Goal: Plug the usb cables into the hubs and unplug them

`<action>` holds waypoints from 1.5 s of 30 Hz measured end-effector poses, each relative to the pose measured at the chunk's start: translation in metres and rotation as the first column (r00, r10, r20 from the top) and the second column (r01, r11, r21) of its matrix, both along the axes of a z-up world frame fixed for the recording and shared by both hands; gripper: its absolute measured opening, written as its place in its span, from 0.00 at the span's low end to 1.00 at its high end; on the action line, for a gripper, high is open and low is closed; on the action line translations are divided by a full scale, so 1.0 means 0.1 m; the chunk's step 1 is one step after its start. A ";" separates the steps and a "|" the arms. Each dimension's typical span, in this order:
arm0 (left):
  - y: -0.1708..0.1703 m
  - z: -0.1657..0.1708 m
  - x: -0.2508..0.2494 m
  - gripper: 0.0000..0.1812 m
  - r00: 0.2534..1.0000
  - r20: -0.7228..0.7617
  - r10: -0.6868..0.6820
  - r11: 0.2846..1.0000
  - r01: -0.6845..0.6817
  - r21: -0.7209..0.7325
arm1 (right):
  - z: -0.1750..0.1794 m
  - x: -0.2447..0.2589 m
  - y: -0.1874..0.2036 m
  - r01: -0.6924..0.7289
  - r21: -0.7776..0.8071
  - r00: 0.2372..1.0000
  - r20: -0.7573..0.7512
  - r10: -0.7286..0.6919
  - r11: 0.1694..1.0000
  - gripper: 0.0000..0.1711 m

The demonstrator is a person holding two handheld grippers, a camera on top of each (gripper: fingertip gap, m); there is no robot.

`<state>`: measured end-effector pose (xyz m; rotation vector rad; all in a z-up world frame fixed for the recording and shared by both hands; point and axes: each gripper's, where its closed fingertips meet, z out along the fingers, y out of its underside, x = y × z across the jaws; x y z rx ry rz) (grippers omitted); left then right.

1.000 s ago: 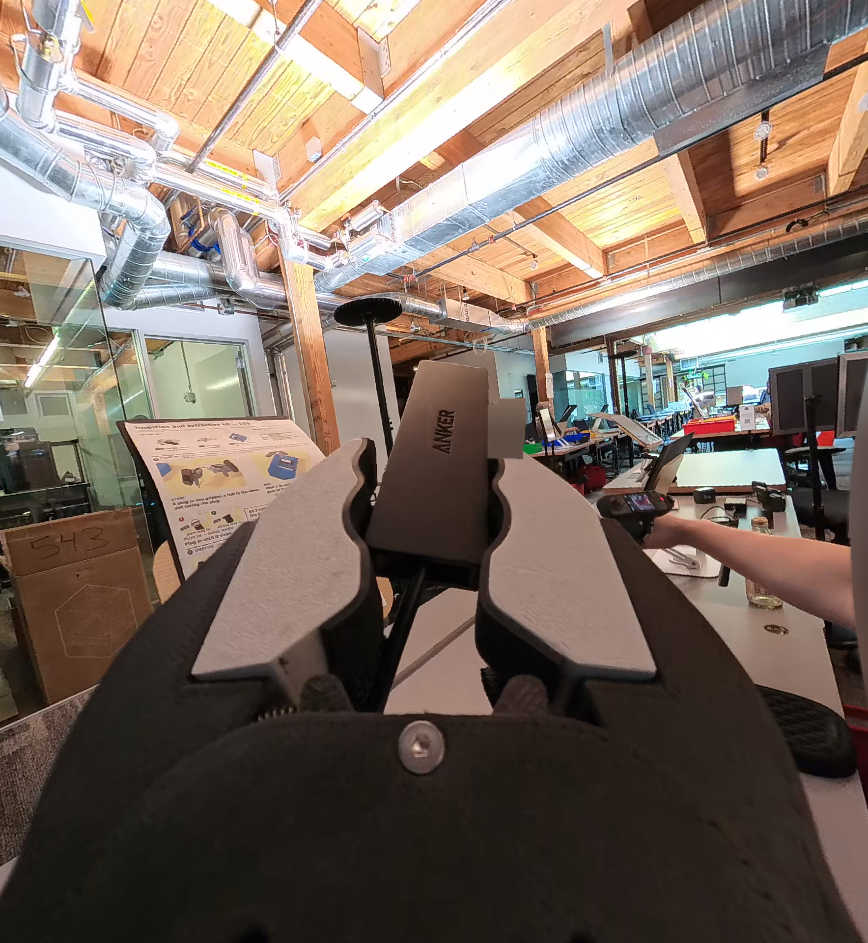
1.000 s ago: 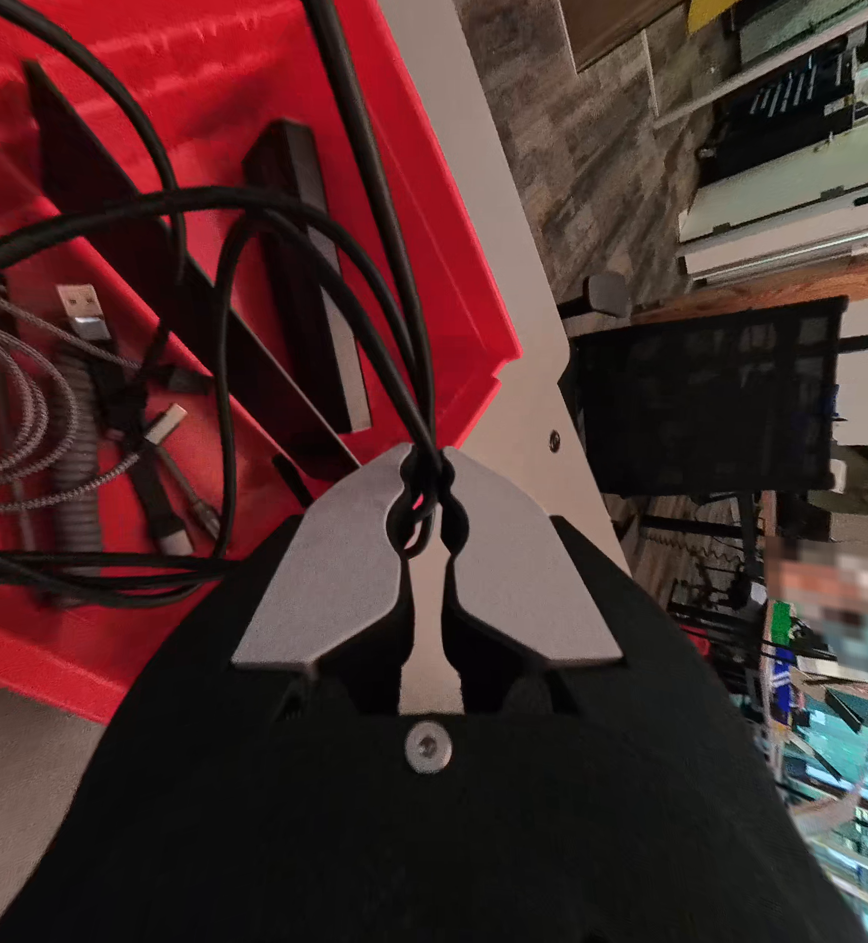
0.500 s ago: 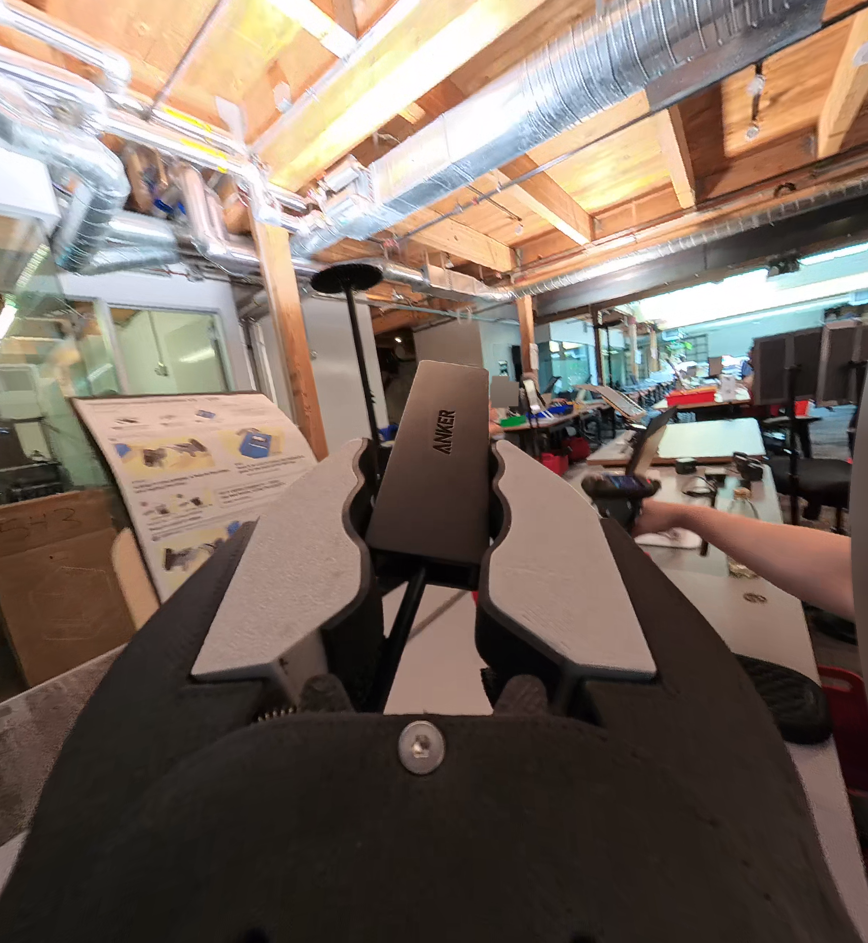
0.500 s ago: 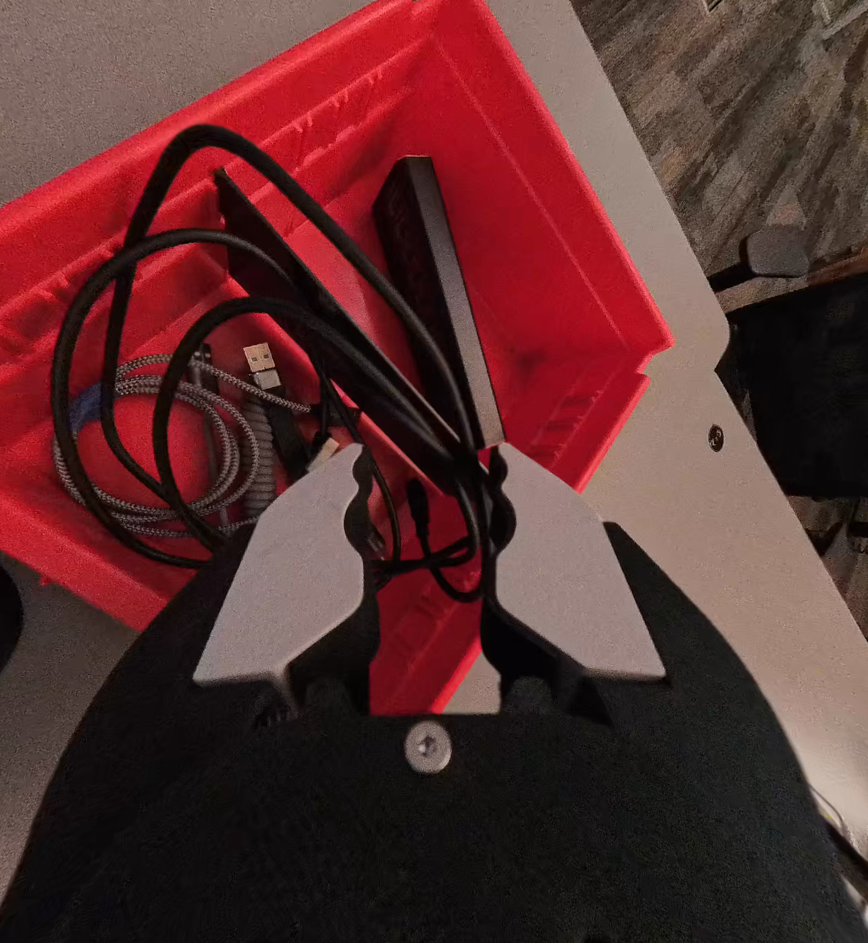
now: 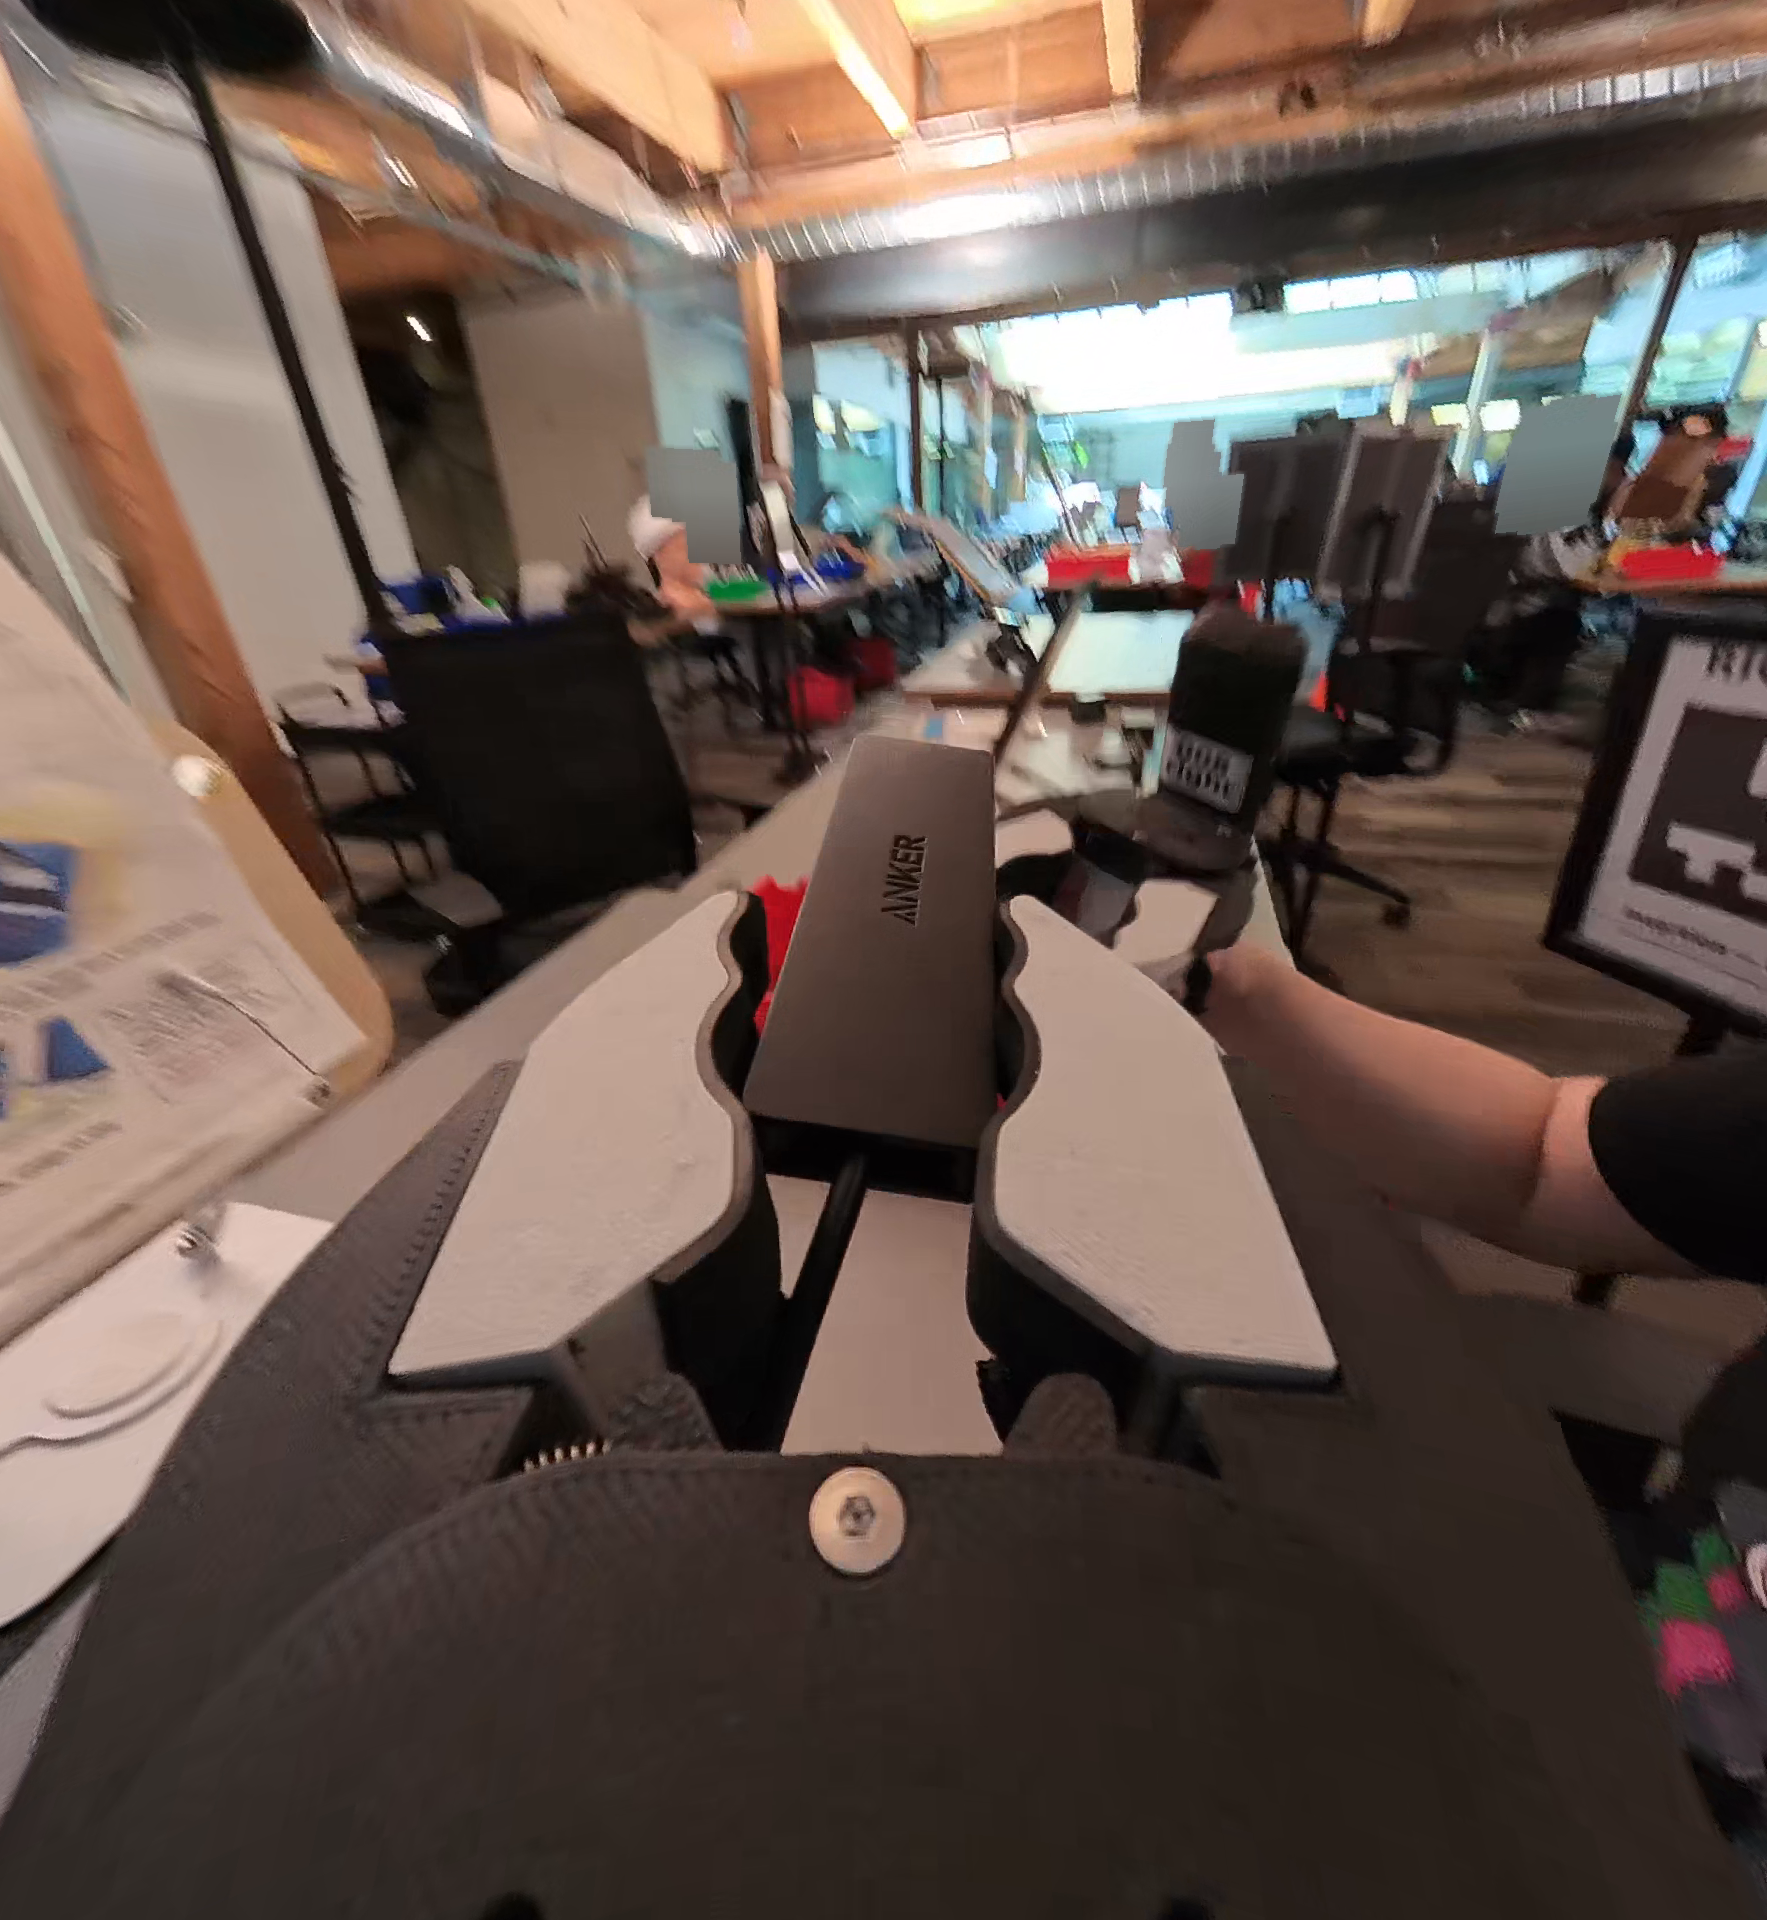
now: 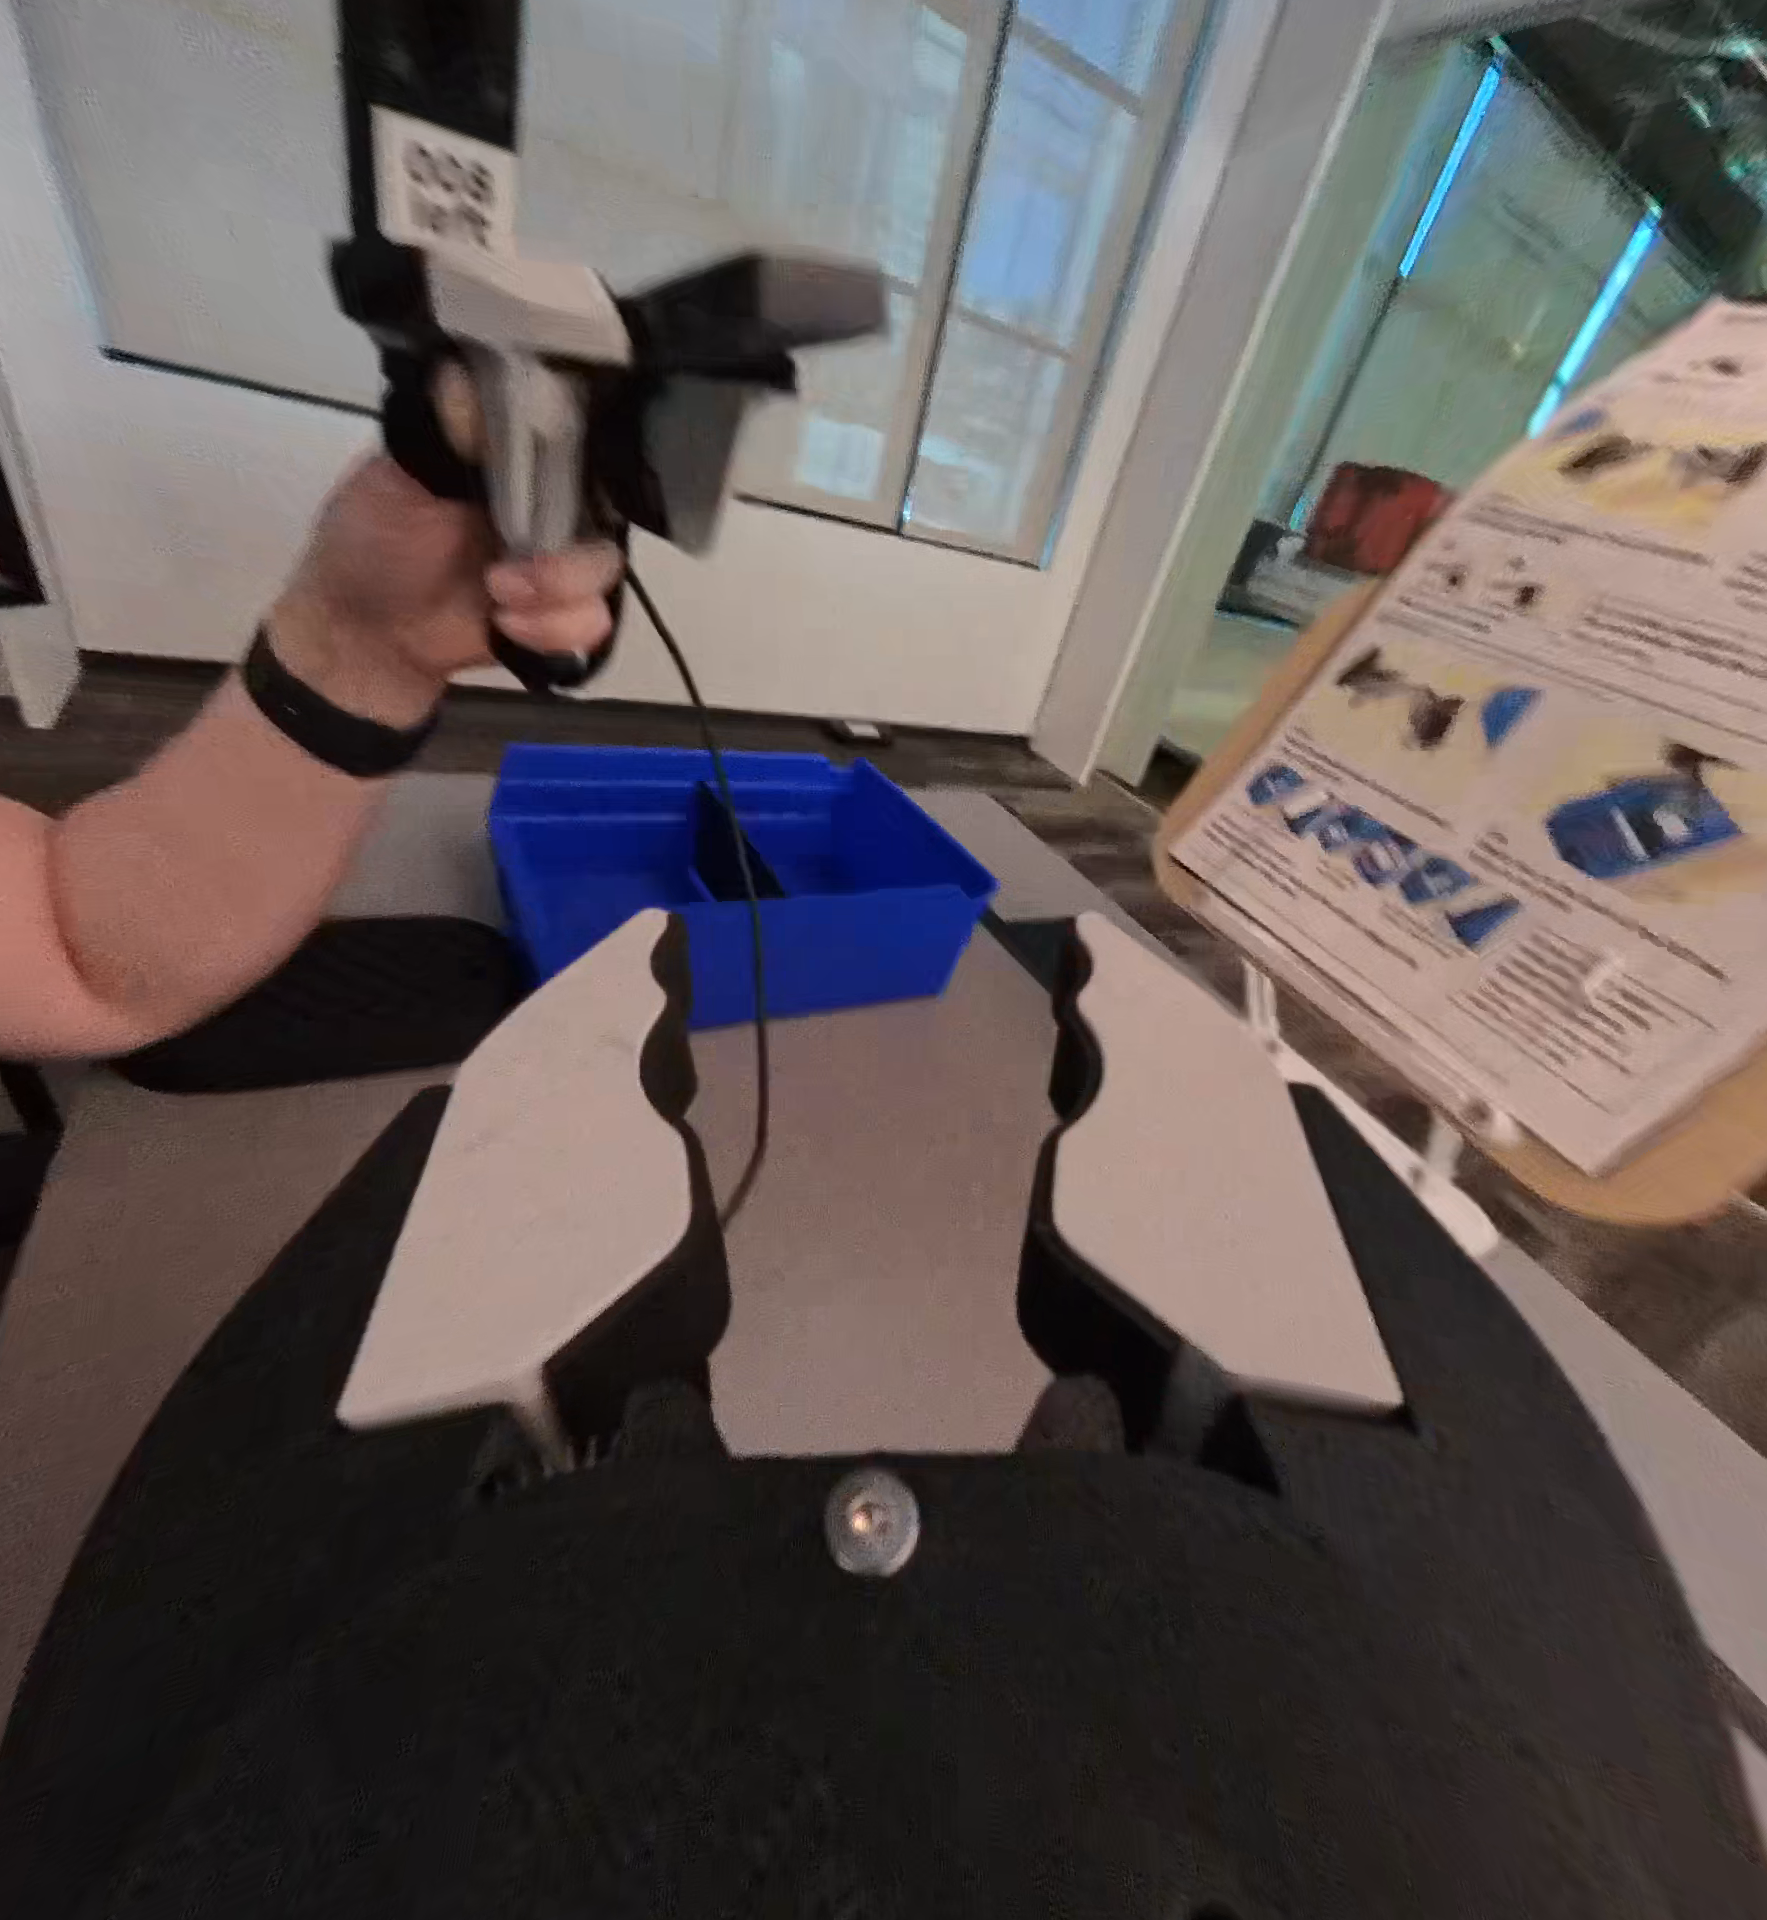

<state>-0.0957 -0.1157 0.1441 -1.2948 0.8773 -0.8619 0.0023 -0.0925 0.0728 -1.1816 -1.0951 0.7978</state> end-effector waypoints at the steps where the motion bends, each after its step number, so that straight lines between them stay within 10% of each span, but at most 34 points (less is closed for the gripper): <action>1: 0.00 -0.06 0.05 0.23 0.999 -0.028 -0.016 1.000 0.016 -0.003 | 0.11 -0.14 -0.10 -0.054 0.018 0.997 -0.050 0.055 0.998 0.40; 8: -0.05 -0.35 0.28 0.23 0.971 -0.235 -0.041 0.994 0.063 0.085 | 0.44 -0.43 -0.23 -0.306 -0.020 0.952 -0.011 0.306 0.952 0.37; 26: -0.02 -0.52 0.58 0.23 0.969 -0.179 -0.171 0.985 0.175 0.006 | 0.17 -0.41 -0.17 -0.251 0.082 0.938 0.266 0.222 0.964 0.26; 45: -0.09 -0.57 0.71 0.23 0.962 -0.195 -0.191 0.980 0.200 0.026 | 0.21 -0.34 -0.33 -0.342 -0.009 0.931 0.134 0.340 0.940 0.23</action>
